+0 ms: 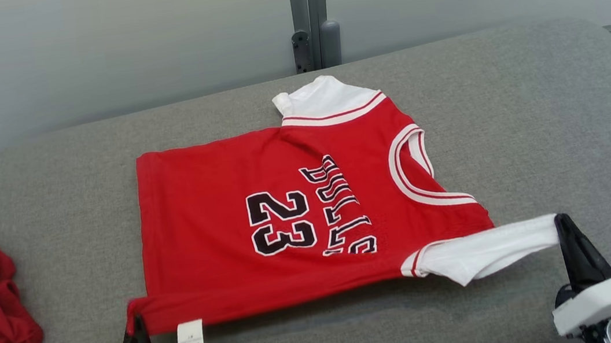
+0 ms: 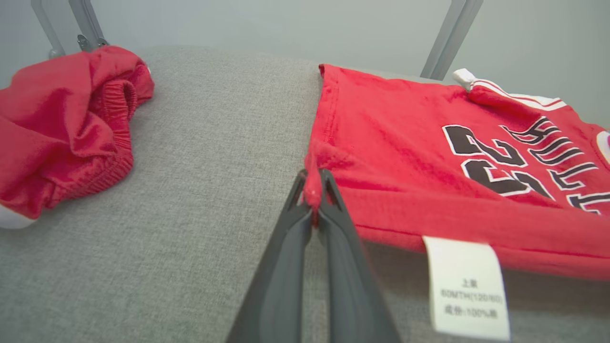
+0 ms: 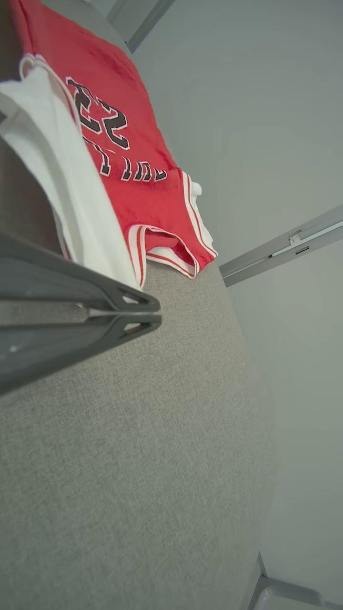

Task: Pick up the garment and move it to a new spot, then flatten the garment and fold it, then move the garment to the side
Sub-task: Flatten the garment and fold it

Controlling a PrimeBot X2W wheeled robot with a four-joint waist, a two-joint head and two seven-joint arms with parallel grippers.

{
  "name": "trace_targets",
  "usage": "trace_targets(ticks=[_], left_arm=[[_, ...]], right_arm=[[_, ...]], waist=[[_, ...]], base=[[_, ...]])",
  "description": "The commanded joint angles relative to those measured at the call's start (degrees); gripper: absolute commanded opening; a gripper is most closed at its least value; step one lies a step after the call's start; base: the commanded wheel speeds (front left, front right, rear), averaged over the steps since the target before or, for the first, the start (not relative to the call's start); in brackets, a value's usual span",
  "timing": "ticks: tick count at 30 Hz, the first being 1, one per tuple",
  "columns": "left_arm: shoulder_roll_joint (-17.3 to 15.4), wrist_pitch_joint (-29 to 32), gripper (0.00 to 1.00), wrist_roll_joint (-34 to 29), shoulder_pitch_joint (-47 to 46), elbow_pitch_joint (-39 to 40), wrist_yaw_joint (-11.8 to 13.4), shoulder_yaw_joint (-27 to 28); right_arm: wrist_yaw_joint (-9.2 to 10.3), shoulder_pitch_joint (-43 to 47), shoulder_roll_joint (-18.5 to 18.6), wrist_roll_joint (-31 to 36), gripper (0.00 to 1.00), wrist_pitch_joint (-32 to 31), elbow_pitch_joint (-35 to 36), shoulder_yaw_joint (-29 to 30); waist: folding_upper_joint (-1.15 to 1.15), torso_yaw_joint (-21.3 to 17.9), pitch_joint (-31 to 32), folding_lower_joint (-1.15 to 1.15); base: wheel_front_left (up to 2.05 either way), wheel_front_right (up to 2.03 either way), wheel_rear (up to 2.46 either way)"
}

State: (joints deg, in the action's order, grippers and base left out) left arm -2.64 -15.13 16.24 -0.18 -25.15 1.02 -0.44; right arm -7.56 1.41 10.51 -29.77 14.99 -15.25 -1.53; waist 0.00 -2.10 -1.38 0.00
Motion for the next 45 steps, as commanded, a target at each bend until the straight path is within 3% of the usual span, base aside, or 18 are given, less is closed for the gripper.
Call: trace_targets(ticks=[1, 11, 20, 24, 25, 26, 27, 33, 45], left_arm=[[-0.5, 0.0, 0.00, -1.0, -2.2, 0.2, -0.2, -0.4], [-0.4, 0.0, 0.00, -1.9, -13.9, -3.8, 1.3, -2.8], [-0.4, 0.0, 0.00, -1.1, -21.5, -9.5, 2.5, -3.7], [-0.4, 0.0, 0.49, -0.6, -22.9, -10.5, 2.8, -4.1], [-0.4, 0.0, 0.89, -0.5, -23.2, -10.6, 2.9, -4.2], [-0.4, 0.0, 1.00, -0.5, -23.5, -10.7, 3.1, -4.3], [-0.4, 0.0, 1.00, -0.4, -23.7, -10.7, 3.2, -4.4], [-0.4, 0.0, 1.00, 0.2, -22.0, -6.7, 4.1, -4.1], [-0.4, 0.0, 1.00, 2.3, -14.0, -1.8, 4.9, -5.8]], right_arm=[[0.13, -2.6, 0.5, -0.5, 0.00, 0.3, -0.5, -0.1], [0.13, -17.7, 1.6, 1.1, 0.00, 0.2, -9.3, -2.4], [0.12, -26.1, 2.1, 2.3, 0.00, 0.2, -15.0, -3.1], [0.12, -27.8, 2.0, 3.0, 0.00, 0.2, -16.7, -2.7], [0.12, -28.3, 1.9, 3.1, 0.18, 0.2, -17.1, -2.8], [0.12, -28.7, 1.6, 3.1, 0.92, 0.2, -17.3, -2.6], [0.12, -29.1, 1.4, 3.2, 1.00, 0.2, -17.4, -2.3], [0.11, -27.7, 1.0, 3.7, 1.00, 0.2, -13.2, -1.0], [0.11, -14.9, 1.2, 3.7, 1.00, 0.2, -6.6, -3.0]], waist=[[0.00, 0.5, -2.0, 0.00], [0.00, 2.6, -9.7, 0.00], [0.00, 3.6, -14.5, 0.00], [0.00, 3.9, -15.5, 0.00], [0.00, 3.9, -15.8, 0.00], [0.00, 3.9, -16.0, 0.00], [0.00, 3.9, -16.1, 0.00], [0.00, 3.9, -16.3, 0.00], [0.00, 2.6, -14.2, 0.00]], base=[[0.00, 0.00, 0.00], [0.00, 0.00, 0.00], [0.00, 0.00, 0.00], [0.00, 0.00, 0.00], [0.00, 0.00, 0.00], [0.00, 0.00, 0.00], [0.00, 0.00, 0.00], [0.00, 0.00, 0.00], [0.00, 0.00, 0.00]])
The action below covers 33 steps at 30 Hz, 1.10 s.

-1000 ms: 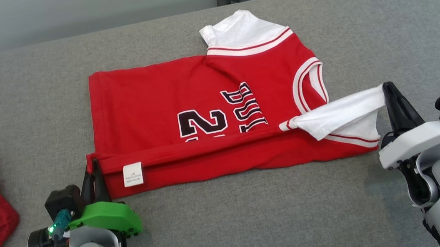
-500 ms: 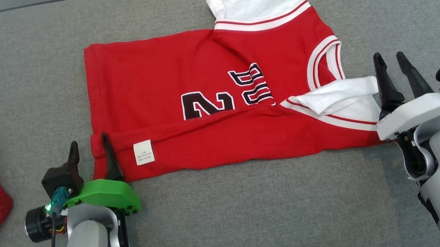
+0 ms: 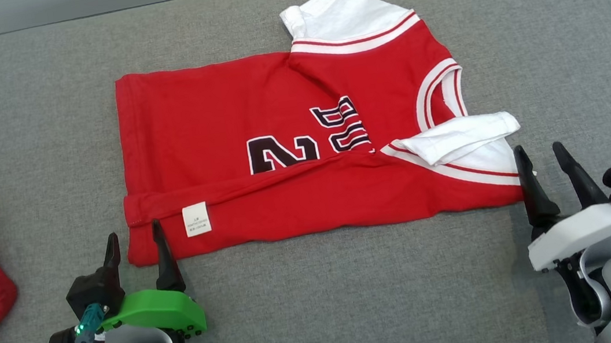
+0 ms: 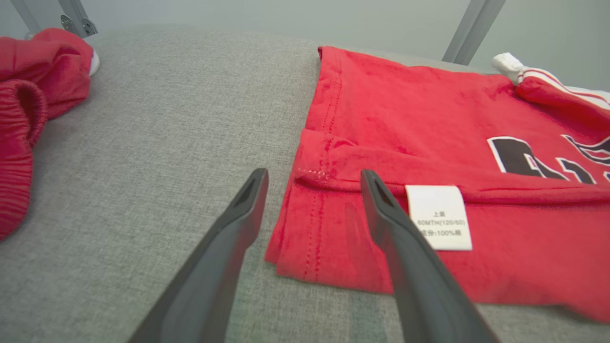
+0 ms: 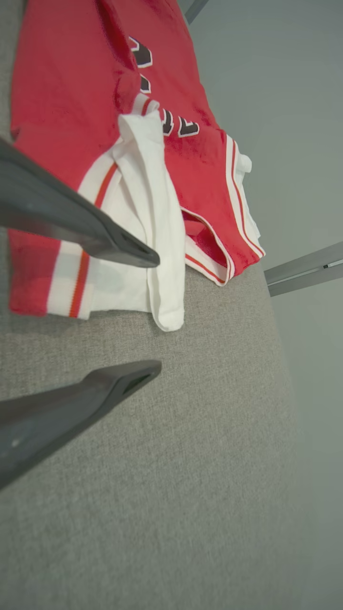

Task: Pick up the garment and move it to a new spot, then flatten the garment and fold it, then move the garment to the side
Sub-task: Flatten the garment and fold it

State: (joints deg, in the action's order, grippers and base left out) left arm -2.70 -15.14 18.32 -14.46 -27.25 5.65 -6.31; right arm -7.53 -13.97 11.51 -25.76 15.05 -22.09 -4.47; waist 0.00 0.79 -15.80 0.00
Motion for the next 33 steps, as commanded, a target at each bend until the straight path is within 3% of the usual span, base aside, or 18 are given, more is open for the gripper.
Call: trace_targets(ticks=[1, 15, 16, 18, 19, 28, 29, 31, 33], left_arm=[[-0.4, 0.0, 1.00, 0.3, 0.7, 0.3, 0.4, 0.0], [-0.4, 0.0, 1.00, -0.1, -0.2, -1.6, -0.1, -0.4], [-0.4, 0.0, 1.00, 0.3, -0.2, -1.9, -0.3, -0.5], [-0.4, 0.0, 1.00, 0.8, -0.1, -2.5, -0.7, -0.8], [-0.4, 0.0, 1.00, 0.9, -0.1, -2.8, -0.7, -0.8], [-0.4, 0.1, 1.00, 2.9, -1.1, -6.6, -1.2, -0.8], [-0.4, 0.1, 0.55, 3.0, -1.3, -7.1, -1.5, -0.9], [-0.3, 0.1, 0.00, 3.4, -1.6, -7.9, -2.0, -1.5], [-0.3, 0.1, 0.00, 3.9, -1.8, -8.4, -2.5, -2.1]], right_arm=[[0.07, 1.3, 0.2, -0.6, 1.00, 0.2, 0.3, -0.3], [0.08, 0.6, 1.0, -3.2, 1.00, 0.0, -9.1, -7.2], [0.07, 0.1, 1.2, -3.9, 0.58, -0.2, -10.2, -8.3], [0.06, -0.3, 1.3, -4.6, 0.06, -0.2, -10.6, -9.7], [0.06, -0.4, 1.5, -4.8, 0.00, -0.2, -10.7, -10.1], [0.11, -2.0, 3.3, -6.6, 0.00, 0.0, -7.9, -11.0], [0.11, -2.0, 3.3, -6.8, 0.00, 0.0, -7.7, -11.1], [0.10, -2.1, 3.2, -7.3, 0.00, 0.0, -7.1, -11.0], [0.10, -1.9, 3.1, -7.6, 0.00, 0.0, -6.8, -10.8]], waist=[[0.00, -0.4, 0.3, 0.00], [0.00, 0.3, -0.5, 0.00], [0.00, 0.4, -0.7, 0.00], [0.00, 0.4, -0.8, 0.00], [0.00, 0.4, -0.8, 0.00], [0.00, -0.3, -1.4, 0.00], [0.00, -0.4, -1.5, 0.00], [0.00, -0.5, -1.5, 0.00], [0.00, -0.4, -1.4, 0.00]], base=[[0.00, 0.00, 0.00], [0.00, 0.00, 0.00], [0.00, 0.00, 0.00], [0.00, 0.00, 0.00], [0.00, 0.00, 0.00], [0.00, 0.00, 0.00], [0.00, 0.00, 0.00], [0.00, 0.00, 0.00], [0.00, 0.00, 0.00]])
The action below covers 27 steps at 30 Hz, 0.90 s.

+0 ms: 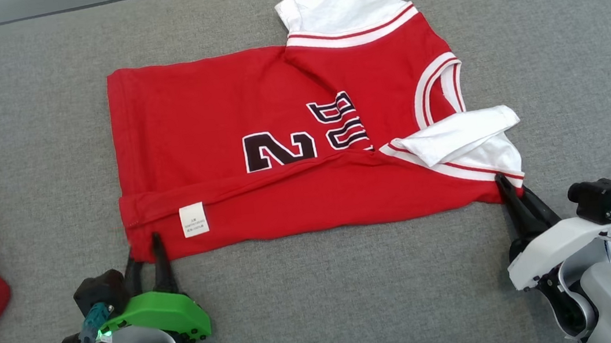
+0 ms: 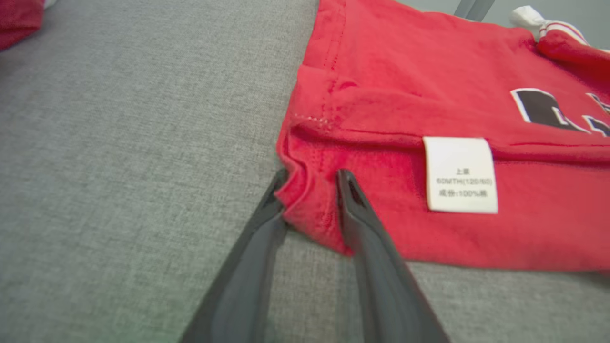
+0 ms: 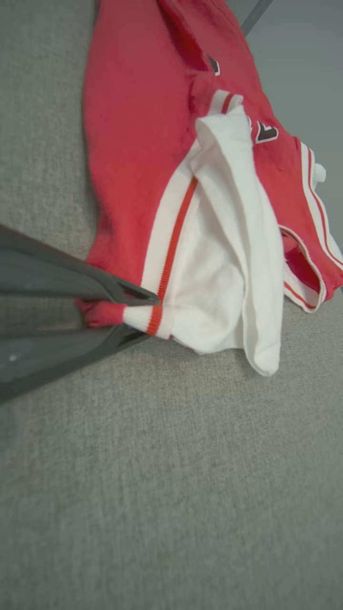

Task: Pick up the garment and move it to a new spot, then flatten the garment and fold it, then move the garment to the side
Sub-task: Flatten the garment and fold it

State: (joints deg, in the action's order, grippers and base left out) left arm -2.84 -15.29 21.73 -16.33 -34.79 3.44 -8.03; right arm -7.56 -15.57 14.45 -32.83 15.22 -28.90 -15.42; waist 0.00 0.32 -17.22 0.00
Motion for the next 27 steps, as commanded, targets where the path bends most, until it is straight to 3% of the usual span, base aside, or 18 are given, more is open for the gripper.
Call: trace_targets(ticks=[1, 7, 14, 20, 27], left_arm=[[-0.1, 0.3, 0.00, 0.6, 0.1, -0.9, -0.4, -0.6], [-0.2, 0.2, 0.00, 0.2, 0.3, 2.6, -0.8, 0.8], [-0.3, 0.2, 0.00, -2.4, 2.5, 4.5, -1.2, 4.4], [-0.3, 0.2, 0.00, -2.3, 7.6, 1.9, -1.8, 5.9], [-0.4, 0.2, 0.00, -1.3, 12.8, -2.5, -1.4, 5.5]], right_arm=[[0.14, -0.3, 0.0, -0.7, 0.00, -0.1, 0.2, 0.2], [0.13, -1.3, -0.4, -2.2, 0.00, -0.1, 1.3, 1.8], [0.13, -2.2, 0.7, -3.2, 0.00, -0.1, 0.7, 1.6], [0.14, 0.7, 1.7, -4.8, 0.00, 0.0, -1.1, -0.9], [0.15, 6.2, 2.8, -7.4, 0.00, 0.0, -1.8, -3.4]], waist=[[0.00, 0.1, 0.2, 0.00], [0.00, 0.3, 2.4, 0.00], [0.00, -0.1, 9.5, 0.00], [0.00, -1.0, 17.0, 0.00], [0.00, -1.6, 20.0, 0.00]], base=[[0.00, 0.00, 0.00], [0.00, 0.00, 0.00], [0.00, 0.00, 0.00], [0.00, 0.00, 0.00], [0.00, 0.00, 0.00]])
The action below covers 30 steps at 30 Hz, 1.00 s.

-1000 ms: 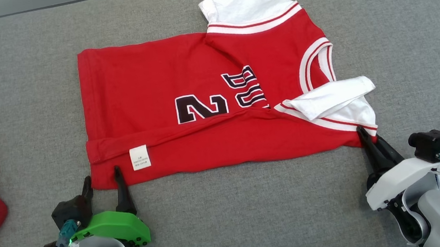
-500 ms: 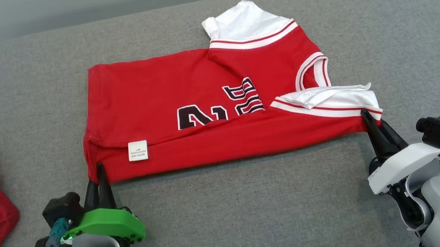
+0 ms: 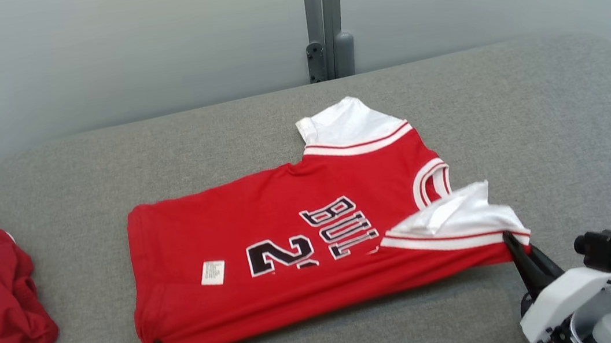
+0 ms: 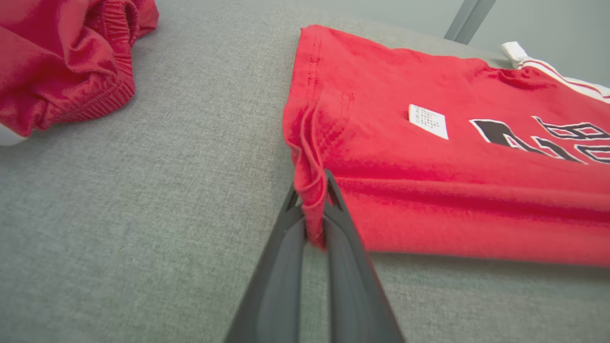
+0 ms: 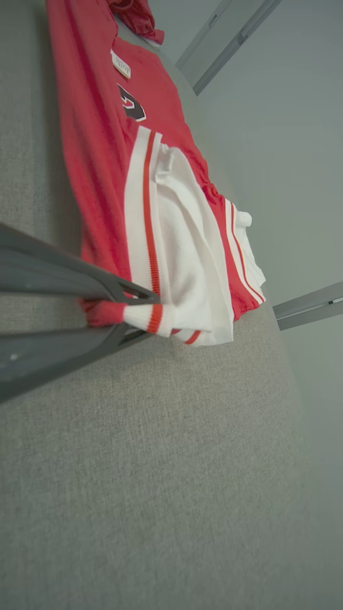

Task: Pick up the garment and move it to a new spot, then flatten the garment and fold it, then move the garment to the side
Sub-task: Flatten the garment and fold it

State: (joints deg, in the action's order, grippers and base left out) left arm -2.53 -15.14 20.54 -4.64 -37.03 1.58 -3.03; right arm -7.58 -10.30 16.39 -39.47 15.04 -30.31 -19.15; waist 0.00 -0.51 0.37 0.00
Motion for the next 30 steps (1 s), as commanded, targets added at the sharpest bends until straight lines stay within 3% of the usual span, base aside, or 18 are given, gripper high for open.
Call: trace_targets(ticks=[1, 5, 6, 7, 8, 9, 10, 21, 30], left_arm=[[-0.7, 0.0, 0.00, -0.1, 1.8, -0.9, 0.6, 0.3], [-0.7, 0.0, 0.00, 1.3, 3.6, -2.1, 0.9, -0.2], [-0.7, 0.0, 0.05, 1.2, 3.8, -2.2, 1.0, -0.4], [-0.7, 0.0, 0.24, 1.3, 4.0, -2.2, 1.2, -0.6], [-0.7, 0.0, 0.75, 1.6, 4.2, -2.1, 1.3, -0.8], [-0.7, 0.0, 1.00, 1.6, 4.3, -2.0, 1.4, -0.9], [-0.7, 0.0, 1.00, 1.5, 4.3, -1.9, 1.5, -1.1], [-0.5, 0.0, 1.00, -2.0, -1.4, 3.1, 1.7, -0.3], [-0.9, 0.0, 1.00, -5.3, -14.1, -2.4, 0.3, 1.5]], right_arm=[[0.16, 2.0, 1.0, -1.2, 0.00, 0.2, -0.5, 0.1], [0.19, 5.5, 1.8, -2.2, 0.00, 0.2, -1.4, -0.2], [0.19, 6.1, 1.9, -2.0, 0.00, 0.2, -1.6, -0.4], [0.19, 6.4, 2.0, -1.8, 0.00, 0.2, -1.8, -0.6], [0.19, 6.6, 2.0, -1.7, 0.00, 0.2, -2.1, -0.6], [0.19, 6.7, 1.8, -1.6, 0.10, 0.2, -2.4, -0.4], [0.19, 6.6, 1.6, -1.3, 1.00, 0.2, -2.7, -0.2], [0.10, -0.2, -1.3, 7.8, 1.00, 0.2, -0.5, 7.6], [0.11, -10.2, -4.2, 16.4, 1.00, 0.2, -1.0, 8.0]], waist=[[0.00, -0.7, 2.5, 0.00], [0.00, -0.5, 2.1, 0.00], [0.00, -0.4, 1.8, 0.00], [0.00, -0.4, 1.6, 0.00], [0.00, -0.3, 1.4, 0.00], [0.00, -0.3, 1.2, 0.00], [0.00, -0.3, 1.0, 0.00], [0.00, 0.6, -2.7, 0.00], [0.00, 0.7, -9.1, 0.00]], base=[[0.00, 0.00, 0.00], [0.00, 0.00, 0.00], [0.00, 0.00, 0.00], [0.00, 0.00, 0.00], [0.00, 0.00, 0.00], [0.00, 0.00, 0.00], [0.00, 0.00, 0.00], [0.00, 0.00, 0.00], [0.00, 0.00, 0.00]])
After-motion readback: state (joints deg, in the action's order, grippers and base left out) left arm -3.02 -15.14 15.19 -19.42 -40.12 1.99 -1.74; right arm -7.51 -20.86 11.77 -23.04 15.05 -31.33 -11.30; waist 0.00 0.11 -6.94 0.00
